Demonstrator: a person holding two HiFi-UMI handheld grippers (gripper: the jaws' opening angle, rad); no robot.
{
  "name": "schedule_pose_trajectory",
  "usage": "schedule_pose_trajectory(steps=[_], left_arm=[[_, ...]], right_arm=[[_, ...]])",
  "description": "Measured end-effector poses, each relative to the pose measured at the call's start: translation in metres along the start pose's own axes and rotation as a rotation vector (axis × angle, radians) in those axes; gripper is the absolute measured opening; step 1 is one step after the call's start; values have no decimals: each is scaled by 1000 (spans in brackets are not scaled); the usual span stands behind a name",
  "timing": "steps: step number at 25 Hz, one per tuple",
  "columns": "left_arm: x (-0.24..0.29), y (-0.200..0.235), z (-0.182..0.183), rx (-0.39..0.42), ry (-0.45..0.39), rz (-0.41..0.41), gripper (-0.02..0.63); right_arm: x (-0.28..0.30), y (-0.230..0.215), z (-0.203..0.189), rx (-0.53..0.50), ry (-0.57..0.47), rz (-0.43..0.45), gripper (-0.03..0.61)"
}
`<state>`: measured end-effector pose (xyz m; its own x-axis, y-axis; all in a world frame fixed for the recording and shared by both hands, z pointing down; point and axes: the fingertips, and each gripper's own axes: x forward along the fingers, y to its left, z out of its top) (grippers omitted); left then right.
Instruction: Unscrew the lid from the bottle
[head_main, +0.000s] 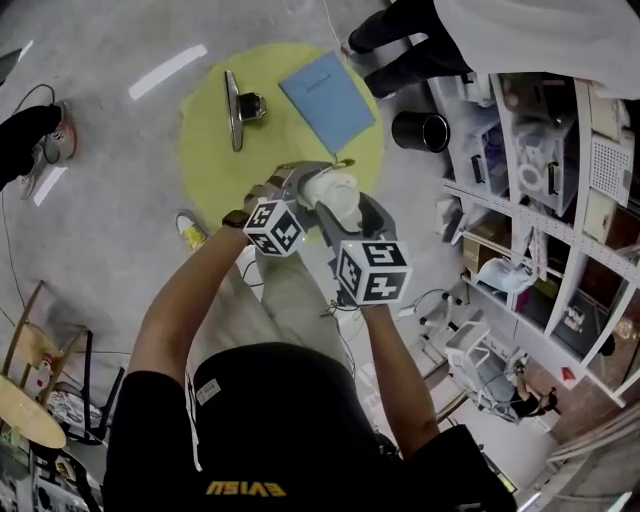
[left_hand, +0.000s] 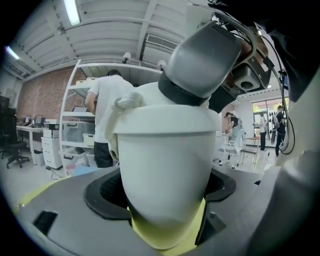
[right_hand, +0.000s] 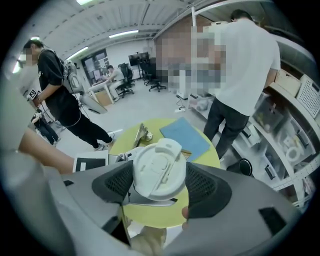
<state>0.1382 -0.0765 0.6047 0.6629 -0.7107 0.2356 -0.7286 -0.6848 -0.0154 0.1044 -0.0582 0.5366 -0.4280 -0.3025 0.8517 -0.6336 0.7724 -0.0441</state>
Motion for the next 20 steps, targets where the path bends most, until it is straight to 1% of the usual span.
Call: schedule_pose_trajectory(steps=[5, 10, 14, 20], left_arm=[[2, 0, 2, 4, -5, -1, 427], [1, 2, 0, 3, -7, -6, 428], [3, 2, 1, 3, -7, -5, 426], [1, 1, 1, 5, -23, -5, 428]], right_arm=[[-1, -2, 1, -43, 1, 23, 325], [2, 1, 1, -128, 18, 79, 325], [1, 1, 0, -232, 40, 143, 325], [1, 8, 0, -431, 73, 276, 325]])
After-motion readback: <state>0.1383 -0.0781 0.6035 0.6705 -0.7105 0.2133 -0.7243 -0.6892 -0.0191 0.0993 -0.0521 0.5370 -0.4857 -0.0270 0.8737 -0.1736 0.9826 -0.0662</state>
